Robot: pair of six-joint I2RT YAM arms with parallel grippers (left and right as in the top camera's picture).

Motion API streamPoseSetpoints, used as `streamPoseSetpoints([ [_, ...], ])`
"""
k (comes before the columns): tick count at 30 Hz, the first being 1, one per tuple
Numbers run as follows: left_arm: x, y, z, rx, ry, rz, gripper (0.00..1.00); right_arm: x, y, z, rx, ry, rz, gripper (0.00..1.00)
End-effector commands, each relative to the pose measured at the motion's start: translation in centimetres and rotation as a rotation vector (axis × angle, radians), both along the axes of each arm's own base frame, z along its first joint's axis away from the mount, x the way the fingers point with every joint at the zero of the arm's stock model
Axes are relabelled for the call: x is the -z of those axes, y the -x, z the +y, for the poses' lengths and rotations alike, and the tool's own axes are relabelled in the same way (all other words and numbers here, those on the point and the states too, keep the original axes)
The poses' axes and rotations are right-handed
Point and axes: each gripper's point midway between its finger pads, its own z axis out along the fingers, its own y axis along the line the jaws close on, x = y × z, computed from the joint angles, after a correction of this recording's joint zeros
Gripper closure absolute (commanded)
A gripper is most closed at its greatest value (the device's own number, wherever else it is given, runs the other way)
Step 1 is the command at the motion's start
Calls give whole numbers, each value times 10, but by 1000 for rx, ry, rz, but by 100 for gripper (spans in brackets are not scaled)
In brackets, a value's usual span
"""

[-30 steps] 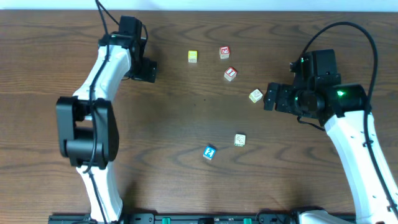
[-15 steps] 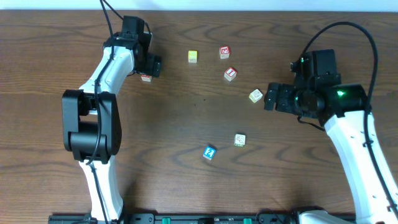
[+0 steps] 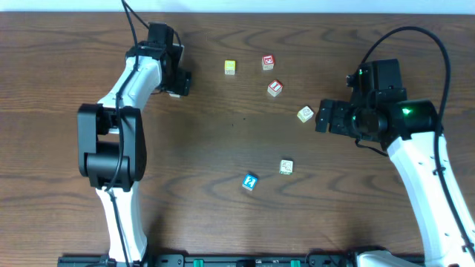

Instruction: Spell out Ai2

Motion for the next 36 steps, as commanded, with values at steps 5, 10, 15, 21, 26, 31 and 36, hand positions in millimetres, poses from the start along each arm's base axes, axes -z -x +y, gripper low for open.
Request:
streamPoseSetpoints([
  [5,30,8,-6,6,23,69,43,-6,0,1,-2,3,-17,1],
  [10,31,8,-6,6,24,67,65,-6,0,1,-2,3,-17,1],
  [15,30,7,-6,-15,30,65,73,-6,0,1,-2,3,-17,1],
  [21,32,20,-25,-70,119,122,71,-6,-1,0,2,11,-18,1],
  [26,35,43,-55,-66,126,203,81,-6,0,-3,7,24,-15,1],
  [31,36,57,-100,17,-6,172,81,-5,0,-3,7,24,-14,1],
  [36,32,63,-137,43,-114,85,71,-2,7,-9,19,57,14,1],
])
